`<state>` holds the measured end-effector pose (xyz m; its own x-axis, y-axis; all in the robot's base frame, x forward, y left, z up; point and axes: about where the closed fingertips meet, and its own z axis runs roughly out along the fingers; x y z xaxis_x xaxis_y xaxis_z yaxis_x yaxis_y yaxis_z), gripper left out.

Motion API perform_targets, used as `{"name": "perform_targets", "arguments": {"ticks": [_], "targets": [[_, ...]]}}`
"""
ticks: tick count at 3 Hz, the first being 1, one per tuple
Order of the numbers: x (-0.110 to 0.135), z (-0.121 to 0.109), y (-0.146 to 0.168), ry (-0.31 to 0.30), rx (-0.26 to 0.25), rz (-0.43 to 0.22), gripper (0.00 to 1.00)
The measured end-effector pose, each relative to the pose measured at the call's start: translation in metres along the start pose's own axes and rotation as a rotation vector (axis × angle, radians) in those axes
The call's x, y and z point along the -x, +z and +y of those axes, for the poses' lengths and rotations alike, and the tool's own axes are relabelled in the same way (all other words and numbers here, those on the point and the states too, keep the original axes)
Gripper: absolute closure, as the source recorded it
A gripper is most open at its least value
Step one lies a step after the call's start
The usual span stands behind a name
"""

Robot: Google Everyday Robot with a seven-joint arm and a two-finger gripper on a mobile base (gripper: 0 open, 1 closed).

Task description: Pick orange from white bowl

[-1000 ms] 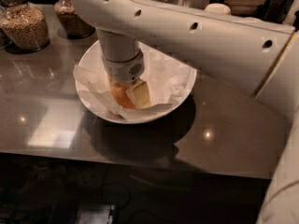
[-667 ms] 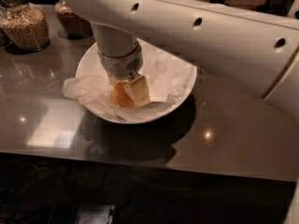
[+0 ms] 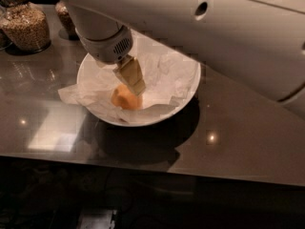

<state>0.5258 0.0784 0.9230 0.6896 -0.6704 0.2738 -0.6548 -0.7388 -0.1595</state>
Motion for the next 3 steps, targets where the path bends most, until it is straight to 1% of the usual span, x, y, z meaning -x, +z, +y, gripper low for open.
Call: {"name": "perform_targets", "arguments": {"ticks": [1,3], "targets": [[-0.005,0.0,0.005,0.024,-0.008,-0.016,0.28],[-0.01,0.012,0.037,0.076,0.039,-0.101,0.27]]}}
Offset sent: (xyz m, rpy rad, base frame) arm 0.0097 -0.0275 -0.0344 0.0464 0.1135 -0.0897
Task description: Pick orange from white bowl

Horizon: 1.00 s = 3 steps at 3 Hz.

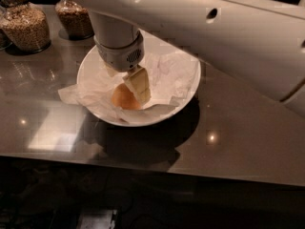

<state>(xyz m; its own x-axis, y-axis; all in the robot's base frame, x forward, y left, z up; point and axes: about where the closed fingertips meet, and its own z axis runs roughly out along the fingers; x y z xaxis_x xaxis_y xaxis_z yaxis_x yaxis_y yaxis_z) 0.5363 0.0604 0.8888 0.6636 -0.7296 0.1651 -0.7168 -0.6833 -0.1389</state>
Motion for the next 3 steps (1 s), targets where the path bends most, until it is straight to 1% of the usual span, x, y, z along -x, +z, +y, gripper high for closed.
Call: {"name": "perform_targets", "arguments": {"ticks": [2,3], "targets": [[0.005,0.002,0.03,0.01,0.029,-0.086,0.28],[0.009,0.0,0.042,0.002,0.037,-0.116,0.34]]}}
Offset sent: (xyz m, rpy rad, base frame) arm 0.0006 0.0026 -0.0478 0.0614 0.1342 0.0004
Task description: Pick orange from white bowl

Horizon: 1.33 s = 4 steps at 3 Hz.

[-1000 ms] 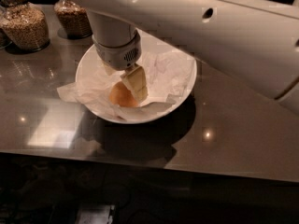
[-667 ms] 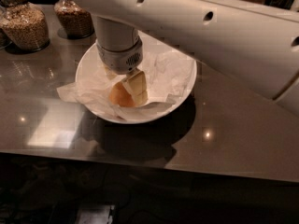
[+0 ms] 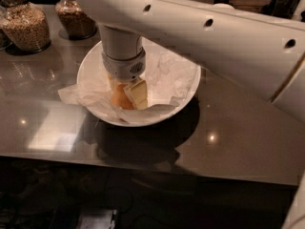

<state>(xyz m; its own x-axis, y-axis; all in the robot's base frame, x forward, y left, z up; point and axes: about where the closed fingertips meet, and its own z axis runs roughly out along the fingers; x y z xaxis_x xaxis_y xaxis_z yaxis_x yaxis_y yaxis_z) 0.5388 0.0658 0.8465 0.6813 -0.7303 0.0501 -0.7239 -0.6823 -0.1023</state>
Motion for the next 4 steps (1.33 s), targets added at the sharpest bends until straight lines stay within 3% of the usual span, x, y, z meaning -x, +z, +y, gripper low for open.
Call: {"name": "perform_targets", "arguments": {"ticks": [2,3,4], "targets": [[-0.005,0.004,0.015,0.031,0.019,-0.031,0.76],[-0.009,-0.005,0.004,0.048,-0.06,-0.024,0.98],[-0.008,-0.029,-0.043,0.001,-0.262,-0.026,1.0]]}}
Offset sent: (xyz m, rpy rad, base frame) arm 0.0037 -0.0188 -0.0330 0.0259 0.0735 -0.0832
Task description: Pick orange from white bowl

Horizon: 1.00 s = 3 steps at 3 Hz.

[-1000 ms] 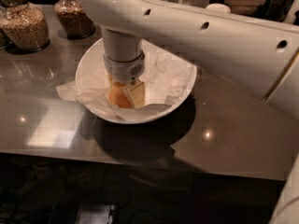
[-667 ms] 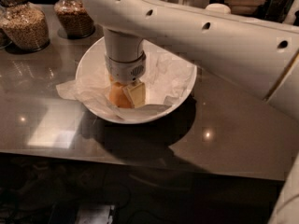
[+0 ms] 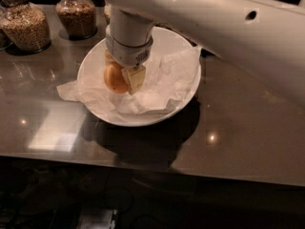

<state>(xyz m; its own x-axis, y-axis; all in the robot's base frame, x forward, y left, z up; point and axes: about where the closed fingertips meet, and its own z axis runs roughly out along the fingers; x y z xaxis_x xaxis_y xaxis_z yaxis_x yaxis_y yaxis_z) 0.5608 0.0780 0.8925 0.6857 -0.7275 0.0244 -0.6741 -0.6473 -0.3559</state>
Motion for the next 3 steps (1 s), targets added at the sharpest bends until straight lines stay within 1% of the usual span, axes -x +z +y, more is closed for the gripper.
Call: {"name": "perform_targets", "arguments": {"ticks": [1,2,3], "targets": [[0.004,-0.032,-0.05,-0.049,-0.23,-0.053,1.0],[0.002,-0.048,-0.088,-0.019,-0.353,-0.17,1.0],[0.015,-0.052,-0.098,-0.01,-0.37,-0.219,1.0]]}}
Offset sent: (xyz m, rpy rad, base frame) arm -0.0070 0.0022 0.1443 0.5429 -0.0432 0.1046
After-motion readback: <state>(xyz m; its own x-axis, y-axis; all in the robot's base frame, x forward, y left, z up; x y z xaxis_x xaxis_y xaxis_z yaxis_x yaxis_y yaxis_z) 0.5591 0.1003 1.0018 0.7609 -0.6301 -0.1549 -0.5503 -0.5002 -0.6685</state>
